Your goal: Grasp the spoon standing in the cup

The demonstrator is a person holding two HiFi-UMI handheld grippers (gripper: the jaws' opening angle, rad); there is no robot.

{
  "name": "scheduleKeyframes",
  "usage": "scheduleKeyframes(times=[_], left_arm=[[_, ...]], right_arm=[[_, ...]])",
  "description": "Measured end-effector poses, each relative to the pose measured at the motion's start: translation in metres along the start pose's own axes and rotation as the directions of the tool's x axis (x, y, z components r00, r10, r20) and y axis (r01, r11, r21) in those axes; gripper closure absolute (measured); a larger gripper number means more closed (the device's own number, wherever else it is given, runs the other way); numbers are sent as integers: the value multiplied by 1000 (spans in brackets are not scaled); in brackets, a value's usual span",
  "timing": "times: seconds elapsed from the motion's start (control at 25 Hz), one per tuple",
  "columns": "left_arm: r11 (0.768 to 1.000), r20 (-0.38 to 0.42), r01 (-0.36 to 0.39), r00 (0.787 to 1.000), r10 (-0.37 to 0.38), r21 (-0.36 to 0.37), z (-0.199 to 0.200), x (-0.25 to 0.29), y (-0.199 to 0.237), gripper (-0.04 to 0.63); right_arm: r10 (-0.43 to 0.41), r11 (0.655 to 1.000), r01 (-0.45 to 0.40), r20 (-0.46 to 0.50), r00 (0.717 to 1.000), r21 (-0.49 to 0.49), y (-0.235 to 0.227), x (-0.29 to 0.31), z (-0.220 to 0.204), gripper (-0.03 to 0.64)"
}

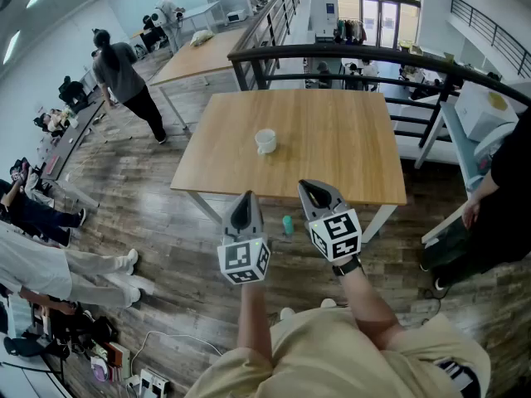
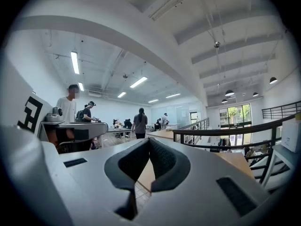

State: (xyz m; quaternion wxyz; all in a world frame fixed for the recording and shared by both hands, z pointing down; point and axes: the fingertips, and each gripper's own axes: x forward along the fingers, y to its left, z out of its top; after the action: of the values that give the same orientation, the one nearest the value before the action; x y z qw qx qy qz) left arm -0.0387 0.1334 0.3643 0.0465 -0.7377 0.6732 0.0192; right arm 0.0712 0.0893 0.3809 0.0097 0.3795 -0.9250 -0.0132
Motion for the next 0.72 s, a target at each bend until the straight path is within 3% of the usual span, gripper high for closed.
scheduleKeyframes(times=[0.32,0.52,0.72], left_arm=[[1000,-11,-15,1000,15,-2,-2,0,-12,583],[1000,-8,-20,1000,20,-6,-4,6,-23,583],[1000,-2,-25,1000,25,1,0,13,-34,583]], right_arm=[[-19,1000,19,-2,1000,8,-17,-11,-4,601],[-57,996,58,26,998,-61,-30,-19,1,601],[-56,997,57,34,998,-52,-42,-21,6,601]])
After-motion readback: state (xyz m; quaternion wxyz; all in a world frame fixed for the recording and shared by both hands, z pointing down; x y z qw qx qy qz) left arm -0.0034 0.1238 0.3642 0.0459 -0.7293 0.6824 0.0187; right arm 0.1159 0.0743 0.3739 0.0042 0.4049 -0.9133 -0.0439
